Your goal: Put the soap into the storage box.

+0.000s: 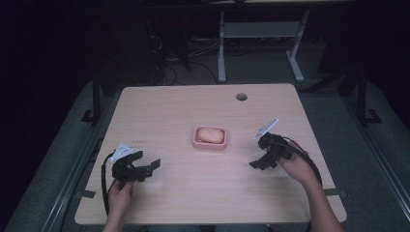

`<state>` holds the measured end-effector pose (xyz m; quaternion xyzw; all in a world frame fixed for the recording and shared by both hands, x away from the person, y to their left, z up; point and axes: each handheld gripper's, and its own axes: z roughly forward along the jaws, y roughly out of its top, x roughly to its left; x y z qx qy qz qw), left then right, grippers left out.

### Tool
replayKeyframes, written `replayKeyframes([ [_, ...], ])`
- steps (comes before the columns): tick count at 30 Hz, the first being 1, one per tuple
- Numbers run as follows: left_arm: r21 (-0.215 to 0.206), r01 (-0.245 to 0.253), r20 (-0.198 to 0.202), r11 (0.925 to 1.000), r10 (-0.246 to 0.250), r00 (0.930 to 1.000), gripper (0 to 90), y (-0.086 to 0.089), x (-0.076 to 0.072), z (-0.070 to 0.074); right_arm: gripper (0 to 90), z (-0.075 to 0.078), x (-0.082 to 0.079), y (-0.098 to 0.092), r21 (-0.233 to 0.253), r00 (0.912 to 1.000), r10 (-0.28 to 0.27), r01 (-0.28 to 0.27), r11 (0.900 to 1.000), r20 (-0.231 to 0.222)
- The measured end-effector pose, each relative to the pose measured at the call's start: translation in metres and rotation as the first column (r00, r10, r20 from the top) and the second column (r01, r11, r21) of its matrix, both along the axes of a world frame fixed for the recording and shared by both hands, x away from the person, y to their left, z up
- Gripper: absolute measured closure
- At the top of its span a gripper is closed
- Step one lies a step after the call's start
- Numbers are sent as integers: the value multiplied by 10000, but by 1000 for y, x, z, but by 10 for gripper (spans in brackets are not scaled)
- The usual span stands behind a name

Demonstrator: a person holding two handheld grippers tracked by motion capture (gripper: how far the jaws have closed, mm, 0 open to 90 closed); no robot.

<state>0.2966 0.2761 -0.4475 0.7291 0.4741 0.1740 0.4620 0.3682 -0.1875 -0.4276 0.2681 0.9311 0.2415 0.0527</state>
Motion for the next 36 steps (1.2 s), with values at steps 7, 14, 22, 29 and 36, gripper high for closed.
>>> replayKeyframes([
  [7,84,19,43,10000,-19,10000,143,1,0,1,144,-6,-9,-7,96,10000,-30,30,9999,37],
  [14,80,33,45,10000,-33,10000,142,1,0,1,144,-11,-16,-11,158,9995,-293,295,9994,-90],
  [22,55,29,22,10000,-29,10000,143,0,0,0,144,-15,-24,-19,351,9991,-423,424,9985,-21],
  [29,159,100,15,9998,-100,9999,142,-1,0,0,144,-20,-33,-30,509,9980,-633,634,9967,-36],
  [36,132,136,21,9998,-136,9999,142,-2,0,0,144,-23,-39,-37,597,9970,-774,776,9952,-57],
])
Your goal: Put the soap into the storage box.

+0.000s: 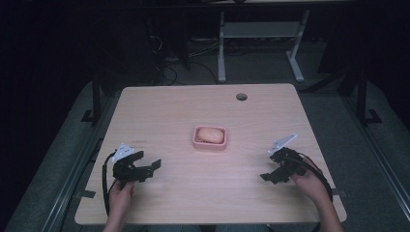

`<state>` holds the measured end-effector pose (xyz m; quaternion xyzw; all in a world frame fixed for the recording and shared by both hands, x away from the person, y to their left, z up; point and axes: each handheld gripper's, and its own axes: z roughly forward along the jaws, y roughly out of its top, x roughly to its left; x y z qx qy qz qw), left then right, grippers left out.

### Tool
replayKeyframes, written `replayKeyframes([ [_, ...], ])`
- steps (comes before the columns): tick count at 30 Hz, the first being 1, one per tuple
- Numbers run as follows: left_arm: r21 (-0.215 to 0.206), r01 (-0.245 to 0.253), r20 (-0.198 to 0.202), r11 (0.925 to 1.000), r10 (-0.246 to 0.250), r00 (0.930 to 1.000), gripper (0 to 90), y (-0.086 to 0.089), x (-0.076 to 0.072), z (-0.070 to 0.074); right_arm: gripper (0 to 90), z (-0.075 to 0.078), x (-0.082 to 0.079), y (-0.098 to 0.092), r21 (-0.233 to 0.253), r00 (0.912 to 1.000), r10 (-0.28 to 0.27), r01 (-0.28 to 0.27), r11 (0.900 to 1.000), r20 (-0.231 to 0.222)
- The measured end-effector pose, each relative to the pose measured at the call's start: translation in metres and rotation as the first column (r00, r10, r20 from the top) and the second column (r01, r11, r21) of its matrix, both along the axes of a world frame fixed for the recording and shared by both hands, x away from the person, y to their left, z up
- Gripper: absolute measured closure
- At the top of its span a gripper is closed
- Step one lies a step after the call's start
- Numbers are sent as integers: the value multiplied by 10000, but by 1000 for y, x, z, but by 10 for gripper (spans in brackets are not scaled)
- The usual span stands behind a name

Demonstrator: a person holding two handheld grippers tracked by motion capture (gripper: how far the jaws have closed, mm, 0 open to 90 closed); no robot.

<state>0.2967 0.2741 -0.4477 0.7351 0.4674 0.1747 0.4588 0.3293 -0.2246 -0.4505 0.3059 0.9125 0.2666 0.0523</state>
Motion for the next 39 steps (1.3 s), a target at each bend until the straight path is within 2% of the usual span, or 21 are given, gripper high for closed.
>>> replayKeyframes([
  [8,17,33,-8,10000,-33,10000,142,-1,0,0,144,-3,-7,-6,128,9999,-121,120,9998,83],
  [20,50,102,7,9999,-102,9999,142,-4,-1,0,144,-5,-24,-15,296,9989,-404,396,9988,252],
  [27,64,136,10,9999,-136,9999,142,-4,-1,0,143,-6,-36,-20,556,9972,-658,637,9964,361],
  [34,99,218,29,9997,-219,9998,142,-5,0,0,143,-9,-49,-23,609,9932,-835,787,9950,807],
  [35,100,244,34,9997,-244,9997,142,-6,0,0,143,-5,-53,-24,749,9886,-1030,951,9926,1095],
  [39,126,251,64,9996,-252,9997,142,-7,0,0,141,-3,-61,-28,920,9799,-1425,1304,9872,1399],
])
